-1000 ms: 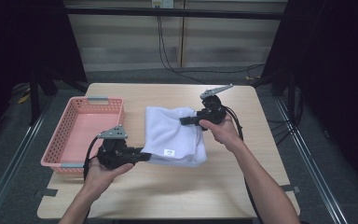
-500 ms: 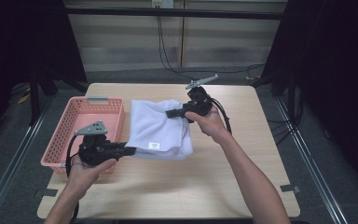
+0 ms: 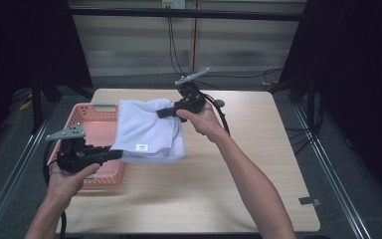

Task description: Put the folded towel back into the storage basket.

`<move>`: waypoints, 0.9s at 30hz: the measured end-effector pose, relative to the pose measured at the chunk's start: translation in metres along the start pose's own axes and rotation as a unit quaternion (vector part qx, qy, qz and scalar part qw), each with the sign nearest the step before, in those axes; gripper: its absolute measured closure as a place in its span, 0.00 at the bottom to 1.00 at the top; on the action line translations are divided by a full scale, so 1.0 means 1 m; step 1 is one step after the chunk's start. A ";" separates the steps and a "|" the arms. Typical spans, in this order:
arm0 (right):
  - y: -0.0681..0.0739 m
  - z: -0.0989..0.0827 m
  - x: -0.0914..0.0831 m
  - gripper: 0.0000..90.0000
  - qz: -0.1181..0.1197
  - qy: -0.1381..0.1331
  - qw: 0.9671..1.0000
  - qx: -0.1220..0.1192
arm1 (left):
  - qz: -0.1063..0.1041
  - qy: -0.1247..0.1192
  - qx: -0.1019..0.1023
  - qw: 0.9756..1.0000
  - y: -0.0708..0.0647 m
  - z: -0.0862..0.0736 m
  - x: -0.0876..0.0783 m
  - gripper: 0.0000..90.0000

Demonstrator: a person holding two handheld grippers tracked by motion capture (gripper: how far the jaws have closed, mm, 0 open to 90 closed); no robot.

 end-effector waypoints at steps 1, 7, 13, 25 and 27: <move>0.000 0.002 0.003 0.76 0.002 -0.002 1.000 0.001 | 0.002 -0.002 -0.002 1.000 0.003 -0.001 -0.003 0.84; 0.002 0.009 0.018 0.76 0.016 -0.002 1.000 0.005 | 0.016 -0.006 -0.009 1.000 0.011 -0.002 -0.017 0.84; 0.004 0.013 0.033 0.76 0.023 0.002 1.000 0.008 | 0.026 -0.011 -0.015 0.999 0.018 -0.003 -0.026 0.84; 0.007 0.020 0.062 0.76 0.029 0.006 0.999 0.018 | 0.053 -0.009 -0.021 0.998 0.035 -0.005 -0.044 0.84; 0.007 0.021 0.066 0.76 0.029 0.007 0.999 0.021 | 0.056 -0.012 -0.021 0.998 0.037 -0.005 -0.047 0.84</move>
Point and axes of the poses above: each handheld gripper's, and its own axes: x roughly forward along the jaws, z roughly out of its top, y roughly to its left, the point moved 2 cm from there along x, roughly forward along the jaws, and after that the axes turned 12 degrees about -y, right-handed, at the moved point
